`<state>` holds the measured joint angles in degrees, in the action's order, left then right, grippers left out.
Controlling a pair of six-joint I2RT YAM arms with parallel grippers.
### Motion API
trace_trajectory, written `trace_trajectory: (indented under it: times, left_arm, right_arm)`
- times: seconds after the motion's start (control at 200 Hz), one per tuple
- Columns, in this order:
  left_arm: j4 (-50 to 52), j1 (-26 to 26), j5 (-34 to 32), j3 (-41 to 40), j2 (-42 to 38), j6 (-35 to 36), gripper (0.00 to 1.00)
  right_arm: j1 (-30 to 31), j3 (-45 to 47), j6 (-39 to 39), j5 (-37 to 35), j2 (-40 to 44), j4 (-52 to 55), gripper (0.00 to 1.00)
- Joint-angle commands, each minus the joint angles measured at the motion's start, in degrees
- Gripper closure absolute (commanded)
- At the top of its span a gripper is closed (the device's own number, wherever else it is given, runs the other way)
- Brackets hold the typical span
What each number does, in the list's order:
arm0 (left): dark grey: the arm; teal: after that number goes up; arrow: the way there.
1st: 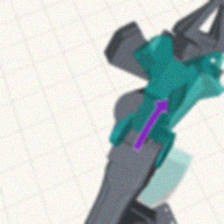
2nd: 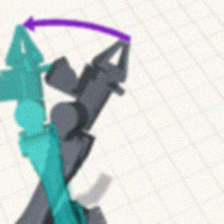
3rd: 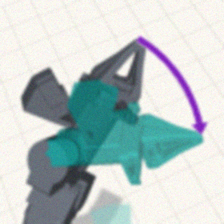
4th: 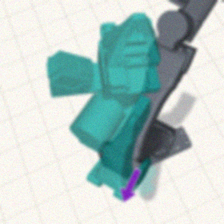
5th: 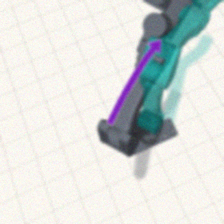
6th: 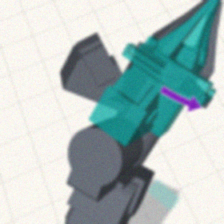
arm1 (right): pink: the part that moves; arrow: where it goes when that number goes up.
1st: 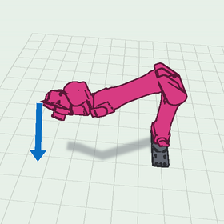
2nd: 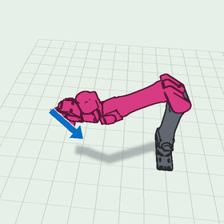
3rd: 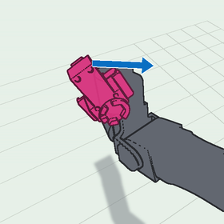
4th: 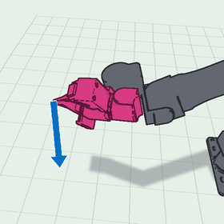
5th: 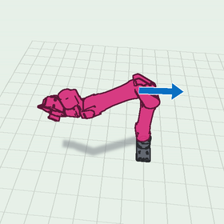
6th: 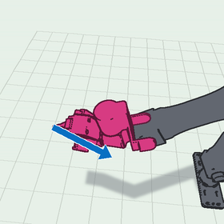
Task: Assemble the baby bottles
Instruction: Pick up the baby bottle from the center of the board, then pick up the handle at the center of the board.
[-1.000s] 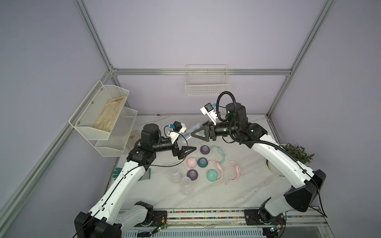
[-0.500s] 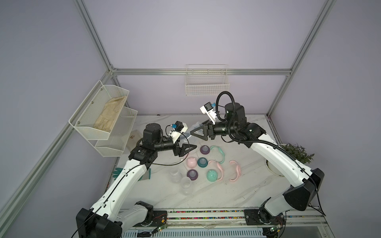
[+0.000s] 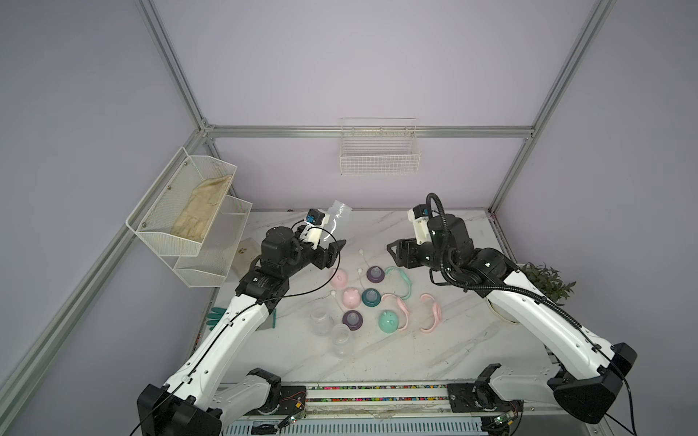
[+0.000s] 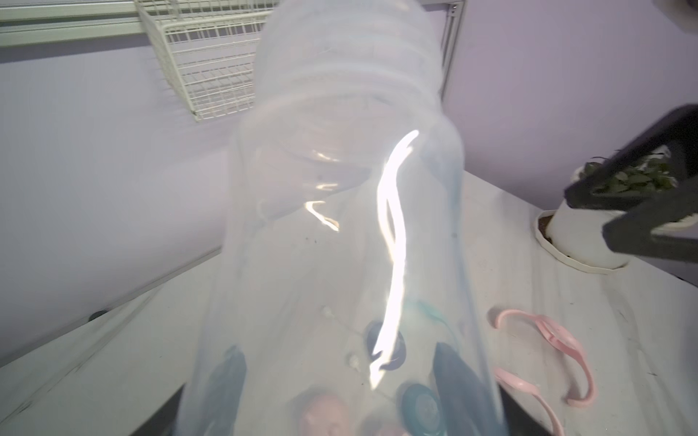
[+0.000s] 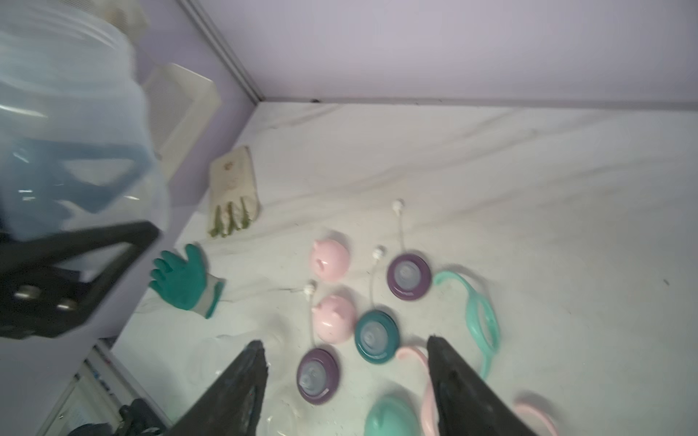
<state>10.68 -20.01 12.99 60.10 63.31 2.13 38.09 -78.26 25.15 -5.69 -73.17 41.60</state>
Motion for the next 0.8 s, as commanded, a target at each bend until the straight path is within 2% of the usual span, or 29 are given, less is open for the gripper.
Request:
trace_trajectory:
  times: [0.0, 0.135, 0.275, 0.505, 0.795]
  left_arm:
    - [-4.9, 0.1, -8.5, -2.1, -1.3, -1.6, 1.0]
    - [-5.5, 0.1, -9.6, -2.6, -1.2, -0.4, 1.0]
    - [-5.5, 0.1, -10.0, -2.7, -1.6, 0.2, 1.0]
    - [-5.5, 0.0, -11.0, -3.6, -4.2, 1.6, 1.0]
    - [-5.7, 0.1, -8.6, -4.4, -4.8, 2.7, 1.0]
  right_arm:
    - [0.0, 7.0, 12.7, -13.7, 1.9, 13.2, 0.39]
    - [0.1, 15.0, 21.5, -15.2, 4.2, 19.9, 0.41]
    - [0.0, 20.9, 28.0, -13.1, 6.8, 21.1, 0.44]
    - [0.1, 33.8, 36.6, -7.3, 9.4, 10.6, 0.53]
    - [0.1, 43.6, 44.8, -6.4, 10.3, -0.9, 0.6]
